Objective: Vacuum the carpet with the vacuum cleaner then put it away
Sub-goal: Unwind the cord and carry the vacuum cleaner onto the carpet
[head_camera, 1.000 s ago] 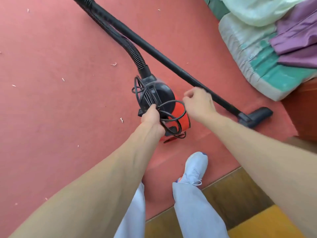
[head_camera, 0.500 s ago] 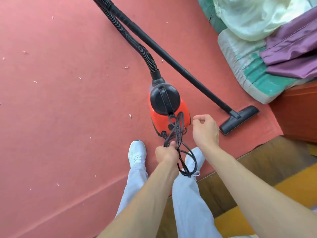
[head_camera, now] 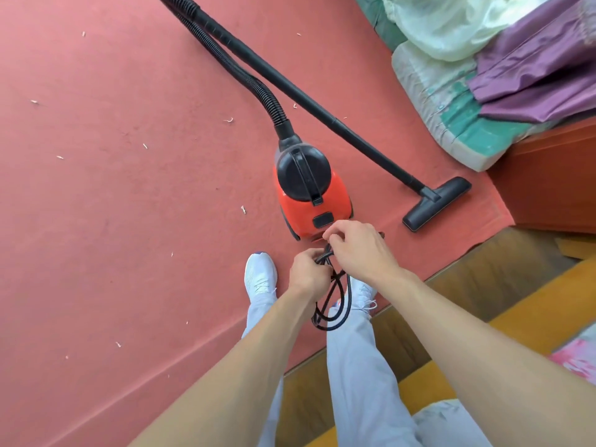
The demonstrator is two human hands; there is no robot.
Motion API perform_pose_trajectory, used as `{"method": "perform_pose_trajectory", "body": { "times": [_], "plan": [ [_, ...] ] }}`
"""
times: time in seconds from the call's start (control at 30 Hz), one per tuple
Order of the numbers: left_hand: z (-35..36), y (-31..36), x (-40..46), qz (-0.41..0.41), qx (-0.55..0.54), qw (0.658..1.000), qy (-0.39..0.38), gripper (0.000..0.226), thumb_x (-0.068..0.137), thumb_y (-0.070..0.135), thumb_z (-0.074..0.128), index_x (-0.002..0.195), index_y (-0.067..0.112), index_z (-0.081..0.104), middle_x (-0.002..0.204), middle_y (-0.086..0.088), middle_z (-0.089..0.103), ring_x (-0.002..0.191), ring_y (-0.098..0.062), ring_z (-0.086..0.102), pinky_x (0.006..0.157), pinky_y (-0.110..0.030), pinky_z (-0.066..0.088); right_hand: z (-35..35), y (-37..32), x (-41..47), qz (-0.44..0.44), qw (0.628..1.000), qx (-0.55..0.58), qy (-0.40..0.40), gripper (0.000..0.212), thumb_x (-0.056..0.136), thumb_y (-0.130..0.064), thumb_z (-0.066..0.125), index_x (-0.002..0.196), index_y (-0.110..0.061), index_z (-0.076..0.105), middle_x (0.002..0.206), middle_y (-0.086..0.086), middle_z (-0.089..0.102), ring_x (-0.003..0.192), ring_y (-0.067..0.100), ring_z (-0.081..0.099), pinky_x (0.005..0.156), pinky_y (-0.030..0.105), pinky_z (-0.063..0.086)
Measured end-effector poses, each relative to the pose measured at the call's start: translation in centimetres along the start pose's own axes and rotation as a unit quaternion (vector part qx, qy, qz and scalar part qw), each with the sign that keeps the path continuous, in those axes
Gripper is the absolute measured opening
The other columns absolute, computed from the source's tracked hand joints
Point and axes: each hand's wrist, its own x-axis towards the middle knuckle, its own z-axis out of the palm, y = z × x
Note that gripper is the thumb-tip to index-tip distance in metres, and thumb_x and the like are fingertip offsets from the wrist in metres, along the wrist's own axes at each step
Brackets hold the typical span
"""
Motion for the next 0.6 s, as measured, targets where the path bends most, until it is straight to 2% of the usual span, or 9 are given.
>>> {"method": "perform_pose_trajectory", "body": {
  "times": [0.07, 0.13, 0.23, 0.33, 0.4, 0.47, 0.5, 0.57, 0.6],
  "plan": [
    [-0.4, -0.3, -0.2, 0.017, -0.003, 1.000, -0.021, 0.043, 0.079, -0.005, 0.051, 0.111, 0.016, 0.071, 0.100, -0.005, 0.074, 0.091, -0.026, 0.068, 0.085, -0.039, 0.056, 0.4, 0.5, 0.4, 0.063, 0.996, -0.035, -0.043, 0.028, 0.087, -0.014, 0.043, 0.092, -0.019, 0.071, 0.099, 0.012, 0.069, 0.097, 0.036, 0.063, 0.083, 0.038, 0.053],
    [-0.7, -0.6, -0.5, 0.016, -0.004, 0.999, -0.034, 0.044, 0.080, -0.006, 0.048, 0.112, 0.014, 0.069, 0.099, -0.003, 0.074, 0.084, -0.020, 0.065, 0.080, -0.031, 0.052, 0.9, 1.2, 0.7, 0.116, 0.990, -0.021, -0.080, 0.024, 0.085, -0.016, 0.043, 0.087, -0.011, 0.067, 0.095, 0.019, 0.069, 0.092, 0.038, 0.066, 0.083, 0.042, 0.055],
    [-1.2, -0.7, -1.1, 0.017, -0.026, 0.999, -0.041, 0.034, 0.083, -0.002, 0.056, 0.110, 0.012, 0.069, 0.086, 0.000, 0.070, 0.076, -0.015, 0.058, 0.073, -0.029, 0.048, 2.0, 2.0, 0.8, 0.162, 0.981, 0.035, -0.105, 0.030, 0.086, -0.018, 0.046, 0.099, -0.006, 0.070, 0.103, 0.020, 0.071, 0.096, 0.037, 0.066, 0.086, 0.041, 0.055],
    [-2.2, -0.6, -1.7, 0.010, -0.036, 0.990, -0.135, 0.027, 0.081, 0.014, 0.070, 0.107, 0.017, 0.071, 0.094, 0.001, 0.074, 0.088, -0.013, 0.067, 0.079, -0.030, 0.053, 3.2, 2.3, 0.1, 0.179, 0.976, 0.097, -0.072, 0.028, 0.092, -0.020, 0.049, 0.098, -0.009, 0.074, 0.102, 0.014, 0.072, 0.096, 0.034, 0.064, 0.078, 0.034, 0.050],
    [-3.0, -0.5, -2.2, -0.009, -0.004, 0.979, -0.204, 0.029, 0.079, 0.029, 0.074, 0.107, 0.025, 0.071, 0.104, 0.004, 0.074, 0.100, -0.011, 0.065, 0.082, -0.032, 0.051, 3.7, 2.5, -0.6, 0.183, 0.977, 0.112, -0.005, 0.029, 0.094, -0.021, 0.047, 0.096, -0.010, 0.074, 0.098, 0.010, 0.072, 0.095, 0.033, 0.063, 0.072, 0.032, 0.045],
    [-4.0, -0.3, -2.7, -0.038, 0.031, 0.969, -0.241, 0.039, 0.078, 0.045, 0.074, 0.114, 0.030, 0.068, 0.114, 0.008, 0.070, 0.114, -0.010, 0.057, 0.088, -0.033, 0.047, 3.9, 2.7, -1.4, 0.181, 0.974, 0.124, 0.061, 0.030, 0.094, -0.020, 0.045, 0.092, -0.012, 0.073, 0.097, 0.009, 0.072, 0.096, 0.032, 0.063, 0.072, 0.032, 0.044],
    [-4.5, -0.2, -2.8, -0.054, 0.050, 0.965, -0.251, 0.050, 0.077, 0.053, 0.072, 0.121, 0.030, 0.065, 0.125, 0.008, 0.065, 0.124, -0.013, 0.051, 0.096, -0.036, 0.043, 3.7, 2.8, -1.7, 0.178, 0.972, 0.130, 0.083, 0.030, 0.094, -0.019, 0.044, 0.092, -0.013, 0.073, 0.098, 0.009, 0.072, 0.097, 0.032, 0.062, 0.072, 0.031, 0.043],
    [-5.4, -0.2, -2.7, -0.098, 0.074, 0.959, -0.256, 0.087, 0.072, 0.071, 0.065, 0.140, 0.019, 0.050, 0.146, -0.001, 0.044, 0.139, -0.023, 0.035, 0.111, -0.041, 0.030, 3.4, 3.0, -2.3, 0.167, 0.973, 0.127, 0.097, 0.030, 0.095, -0.019, 0.043, 0.097, -0.013, 0.073, 0.101, 0.009, 0.071, 0.099, 0.030, 0.060, 0.073, 0.030, 0.040],
    [-5.8, 0.0, -2.8, -0.117, 0.092, 0.956, -0.253, 0.101, 0.068, 0.080, 0.060, 0.143, 0.014, 0.044, 0.148, -0.008, 0.041, 0.138, -0.024, 0.038, 0.111, -0.041, 0.031, 3.2, 3.2, -2.5, 0.161, 0.974, 0.122, 0.098, 0.030, 0.095, -0.019, 0.043, 0.100, -0.013, 0.072, 0.103, 0.009, 0.071, 0.099, 0.029, 0.059, 0.073, 0.029, 0.039]
  ]
}}
